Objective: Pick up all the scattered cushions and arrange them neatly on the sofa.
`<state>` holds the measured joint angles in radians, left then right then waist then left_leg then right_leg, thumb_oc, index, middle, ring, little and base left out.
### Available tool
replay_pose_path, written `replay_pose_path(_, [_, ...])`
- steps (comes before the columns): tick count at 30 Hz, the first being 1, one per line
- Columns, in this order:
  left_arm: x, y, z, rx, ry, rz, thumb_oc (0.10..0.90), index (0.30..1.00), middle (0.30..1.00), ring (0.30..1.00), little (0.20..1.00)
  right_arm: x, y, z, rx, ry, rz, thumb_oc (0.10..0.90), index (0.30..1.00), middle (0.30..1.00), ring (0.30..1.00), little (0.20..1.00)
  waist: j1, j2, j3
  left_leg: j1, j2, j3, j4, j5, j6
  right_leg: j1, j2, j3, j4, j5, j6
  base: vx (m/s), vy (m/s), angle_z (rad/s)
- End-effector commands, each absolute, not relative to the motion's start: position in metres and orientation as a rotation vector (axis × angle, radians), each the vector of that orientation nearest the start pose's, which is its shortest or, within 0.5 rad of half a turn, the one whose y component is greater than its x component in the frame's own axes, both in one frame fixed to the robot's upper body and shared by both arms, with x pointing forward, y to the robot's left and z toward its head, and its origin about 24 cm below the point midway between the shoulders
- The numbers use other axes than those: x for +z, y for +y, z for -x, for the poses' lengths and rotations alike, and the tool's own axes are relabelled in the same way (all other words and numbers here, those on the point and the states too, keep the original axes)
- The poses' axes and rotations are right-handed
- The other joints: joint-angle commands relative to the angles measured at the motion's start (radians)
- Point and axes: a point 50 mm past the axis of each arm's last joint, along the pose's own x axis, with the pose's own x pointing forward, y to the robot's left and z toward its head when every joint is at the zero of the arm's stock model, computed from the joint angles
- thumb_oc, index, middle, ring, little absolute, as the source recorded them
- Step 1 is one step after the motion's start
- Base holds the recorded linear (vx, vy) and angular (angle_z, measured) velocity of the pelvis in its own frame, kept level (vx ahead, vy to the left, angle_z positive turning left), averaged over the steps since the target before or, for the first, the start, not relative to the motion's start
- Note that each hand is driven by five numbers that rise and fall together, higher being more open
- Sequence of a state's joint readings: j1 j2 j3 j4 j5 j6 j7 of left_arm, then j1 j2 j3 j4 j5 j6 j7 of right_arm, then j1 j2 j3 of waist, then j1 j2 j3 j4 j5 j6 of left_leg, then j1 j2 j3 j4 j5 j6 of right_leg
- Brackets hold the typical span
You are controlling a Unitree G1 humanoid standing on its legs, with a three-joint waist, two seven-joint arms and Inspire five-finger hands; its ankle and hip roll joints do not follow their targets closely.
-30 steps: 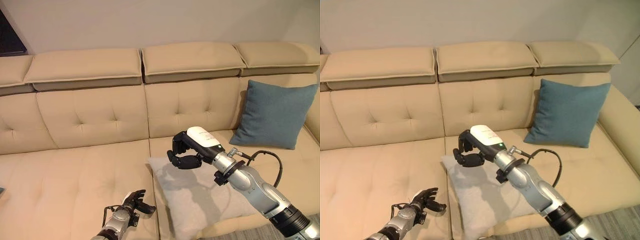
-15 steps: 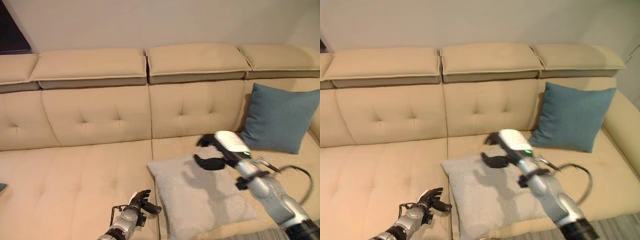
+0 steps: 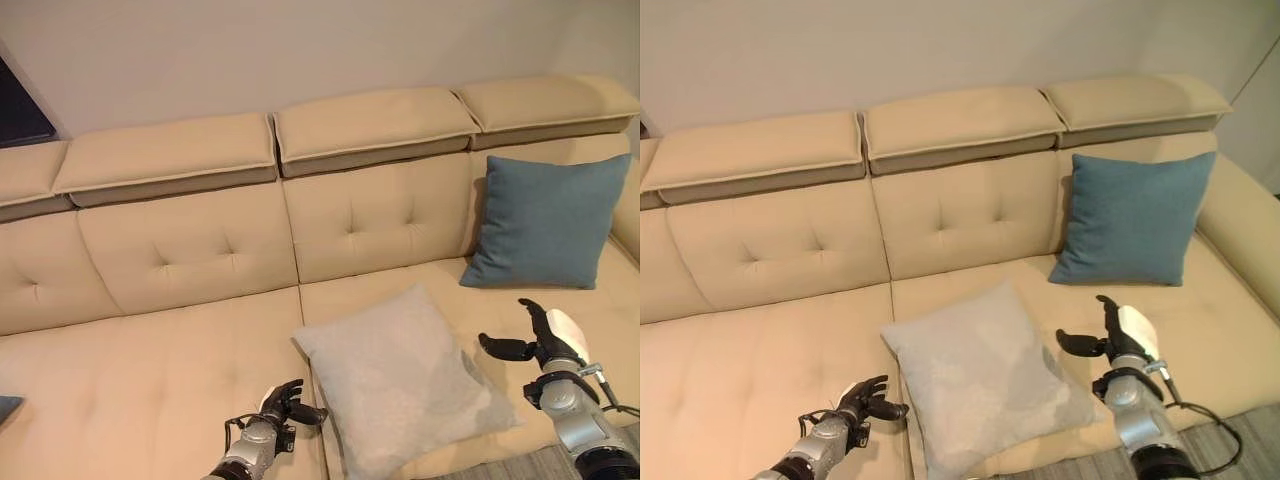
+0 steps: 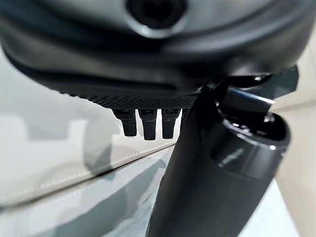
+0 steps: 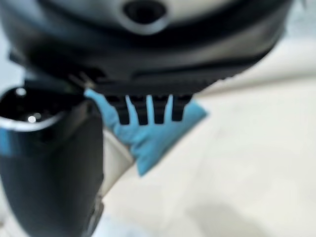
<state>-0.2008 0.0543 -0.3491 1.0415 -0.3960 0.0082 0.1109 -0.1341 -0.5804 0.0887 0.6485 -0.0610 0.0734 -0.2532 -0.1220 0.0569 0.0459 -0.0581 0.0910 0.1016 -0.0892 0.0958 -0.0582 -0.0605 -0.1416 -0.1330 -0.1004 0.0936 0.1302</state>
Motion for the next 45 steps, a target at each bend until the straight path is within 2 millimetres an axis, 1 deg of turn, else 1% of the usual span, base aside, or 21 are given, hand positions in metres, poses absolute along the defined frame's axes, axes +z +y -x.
replay_pose_path(1, [-0.103,0.107,-0.239,-0.018,0.782,0.149,0.800,0.900,0.900,0.900,0.900,0.005,-0.306,-0.279,-0.371,0.366,0.499,0.800,0.900,0.900,0.900,0.900,0.010,-0.041,0.009,0.001,-0.010,-0.030,0.002,-0.095,-0.028,0.021,0.010,-0.019,0.013,-0.091,0.001,-0.01,-0.074,-0.02])
replay_pose_path(10, [-0.061,0.068,-0.287,-0.055,0.663,0.275,0.800,0.900,0.900,0.900,0.900,0.020,-0.269,-0.322,-0.292,0.327,0.396,0.800,0.900,0.900,0.900,0.900,-0.012,0.029,0.082,-0.072,-0.016,-0.015,0.002,-0.071,-0.035,-0.074,0.002,0.009,0.013,-0.064,-0.004,-0.07,-0.010,-0.04])
replay_pose_path(16, [-0.043,0.044,-0.301,-0.121,0.641,0.285,0.800,0.900,0.900,0.900,0.900,0.026,-0.219,-0.343,-0.067,0.308,0.436,0.800,0.900,0.900,0.900,0.900,-0.026,0.054,0.132,-0.116,-0.020,0.000,0.002,-0.051,-0.036,-0.136,0.001,0.037,0.025,-0.047,-0.009,-0.06,0.009,-0.18])
replay_pose_path(18, [-0.037,0.033,-0.304,-0.156,0.637,0.284,0.800,0.900,0.900,0.900,0.900,0.020,-0.195,-0.341,0.011,0.306,0.332,0.800,0.900,0.900,0.900,0.900,-0.034,0.058,0.148,-0.118,-0.022,0.005,0.002,-0.047,-0.037,-0.143,0.000,0.041,0.031,-0.047,-0.009,-0.04,0.010,-0.17])
replay_pose_path(19, [-0.033,0.026,-0.307,-0.186,0.637,0.268,0.800,0.900,0.900,0.900,0.900,0.020,-0.167,-0.341,0.139,0.289,0.339,0.800,0.900,0.900,0.900,0.900,-0.043,0.061,0.166,-0.117,-0.023,0.012,0.002,-0.045,-0.038,-0.150,-0.001,0.050,0.037,-0.047,-0.009,-0.04,0.019,-0.09])
replay_pose_path(20, [-0.032,0.026,-0.307,-0.186,0.636,0.268,0.800,0.900,0.900,0.900,0.900,0.020,-0.167,-0.341,0.139,0.288,0.339,0.750,0.825,0.825,0.825,0.825,-0.043,0.061,0.164,-0.121,-0.023,0.011,0.002,-0.043,-0.038,-0.154,-0.001,0.050,0.037,-0.045,-0.009,-0.04,0.022,-0.05])
replay_pose_path(21, [-0.031,0.025,-0.308,-0.197,0.634,0.264,0.800,0.900,0.900,0.900,0.900,0.019,-0.157,-0.340,0.186,0.289,0.343,0.469,0.404,0.404,0.404,0.404,-0.047,0.061,0.168,-0.122,-0.023,0.013,0.002,-0.042,-0.039,-0.157,-0.001,0.052,0.038,-0.043,-0.009,-0.02,0.011,-0.05])
replay_pose_path(22, [-0.032,0.019,-0.305,-0.232,0.640,0.271,0.684,0.726,0.726,0.726,0.726,0.011,-0.138,-0.332,0.284,0.303,0.329,0.400,0.300,0.300,0.300,0.300,-0.055,0.061,0.180,-0.120,-0.023,0.020,0.002,-0.045,-0.037,-0.159,-0.001,0.059,0.037,-0.041,-0.008,-0.01,0.018,-0.08])
replay_pose_path(23, [-0.032,0.017,-0.303,-0.250,0.643,0.277,0.533,0.500,0.500,0.500,0.500,0.007,-0.131,-0.327,0.309,0.312,0.286,0.400,0.300,0.300,0.300,0.300,-0.058,0.061,0.181,-0.119,-0.023,0.022,0.002,-0.045,-0.037,-0.160,-0.002,0.062,0.035,-0.039,-0.008,-0.01,0.015,-0.09])
replay_pose_path(24, [-0.032,0.017,-0.303,-0.250,0.643,0.277,0.515,0.472,0.472,0.472,0.472,0.006,-0.131,-0.327,0.309,0.312,0.286,0.400,0.300,0.300,0.300,0.300,-0.058,0.061,0.181,-0.119,-0.023,0.022,0.002,-0.045,-0.037,-0.160,-0.002,0.062,0.035,-0.039,-0.008,0.00,0.011,-0.19])
replay_pose_path(25, [-0.033,0.019,-0.304,-0.234,0.647,0.270,0.400,0.300,0.300,0.300,0.300,0.002,-0.128,-0.323,0.311,0.327,0.235,0.400,0.300,0.300,0.300,0.300,-0.058,0.060,0.183,-0.117,-0.024,0.025,0.002,-0.047,-0.036,-0.161,-0.002,0.064,0.035,-0.037,-0.007,0.01,0.007,-0.22])
replay_pose_path(31, [-0.035,0.020,-0.303,-0.227,0.658,0.210,0.400,0.300,0.300,0.300,0.300,-0.007,-0.130,-0.312,0.276,0.343,0.132,0.400,0.300,0.300,0.300,0.300,-0.072,0.051,0.182,-0.099,-0.029,0.032,0.002,-0.058,-0.033,-0.153,-0.007,0.072,0.035,-0.036,-0.006,0.00,0.003,-0.04])
replay_pose_path(34, [-0.026,0.044,-0.321,-0.187,0.602,0.100,0.400,0.300,0.300,0.300,0.300,0.008,-0.151,-0.320,0.212,0.276,0.187,0.400,0.300,0.300,0.300,0.300,-0.077,0.051,0.182,-0.095,-0.032,0.031,0.002,-0.060,-0.030,-0.153,-0.011,0.072,0.038,-0.034,-0.002,0.00,0.000,0.00])
replay_pose_path(36, [0.008,0.085,-0.356,-0.091,0.481,-0.008,0.400,0.300,0.300,0.300,0.300,0.046,-0.180,-0.337,0.110,0.140,0.274,0.400,0.300,0.300,0.300,0.300,-0.074,0.055,0.190,-0.095,-0.036,0.030,0.002,-0.062,-0.027,-0.156,-0.015,0.071,0.038,-0.030,0.003,0.00,0.000,0.00])
replay_pose_path(37, [0.008,0.085,-0.356,-0.091,0.480,-0.008,0.400,0.300,0.300,0.300,0.300,0.046,-0.180,-0.337,0.110,0.140,0.275,0.400,0.300,0.300,0.300,0.300,-0.074,0.055,0.191,-0.095,-0.036,0.030,0.002,-0.062,-0.027,-0.155,-0.015,0.071,0.038,-0.030,0.003,0.00,0.000,0.00])
replay_pose_path(39, [0.044,0.107,-0.380,-0.045,0.365,-0.051,0.400,0.300,0.300,0.300,0.300,0.072,-0.194,-0.348,0.042,0.053,0.335,0.400,0.300,0.300,0.300,0.300,-0.067,0.061,0.201,-0.103,-0.040,0.025,0.002,-0.057,-0.024,-0.159,-0.017,0.069,0.037,-0.024,0.006,-0.02,0.005,-0.01])
replay_pose_path(40, [0.067,0.115,-0.391,-0.022,0.286,-0.072,0.400,0.300,0.300,0.300,0.300,0.087,-0.200,-0.354,-0.001,0.007,0.362,0.400,0.300,0.300,0.300,0.300,-0.060,0.063,0.209,-0.107,-0.042,0.023,0.002,-0.054,-0.023,-0.161,-0.018,0.067,0.038,-0.023,0.007,-0.08,-0.009,0.00])
replay_pose_path(41, [0.122,0.119,-0.407,-0.016,0.077,-0.099,0.400,0.300,0.300,0.300,0.300,0.120,-0.207,-0.364,-0.087,-0.097,0.390,0.400,0.300,0.300,0.300,0.300,-0.040,0.068,0.229,-0.116,-0.045,0.013,0.002,-0.048,-0.021,-0.163,-0.020,0.059,0.040,-0.024,0.008,-0.07,-0.012,0.01])
replay_pose_path(42, [0.122,0.119,-0.407,-0.016,0.076,-0.100,0.400,0.300,0.300,0.300,0.300,0.121,-0.207,-0.364,-0.087,-0.098,0.389,0.400,0.300,0.300,0.300,0.300,-0.040,0.068,0.228,-0.120,-0.046,0.013,0.002,-0.045,-0.021,-0.166,-0.020,0.059,0.039,-0.021,0.008,-0.07,-0.022,0.04])
replay_pose_path(43, [0.170,0.119,-0.410,-0.031,-0.120,-0.102,0.400,0.300,0.300,0.300,0.300,0.151,-0.210,-0.366,-0.158,-0.212,0.424,0.400,0.300,0.300,0.300,0.300,-0.020,0.069,0.242,-0.129,-0.048,0.003,0.002,-0.044,-0.020,-0.168,-0.022,0.052,0.041,-0.025,0.008,-0.03,-0.021,0.14])
replay_pose_path(45, [0.188,0.122,-0.409,-0.023,-0.194,-0.098,0.400,0.300,0.300,0.300,0.300,0.167,-0.211,-0.367,-0.198,-0.270,0.453,0.400,0.300,0.300,0.300,0.300,-0.013,0.068,0.243,-0.140,-0.050,-0.001,0.002,-0.038,-0.021,-0.174,-0.023,0.050,0.041,-0.022,0.008,-0.03,-0.024,0.21])
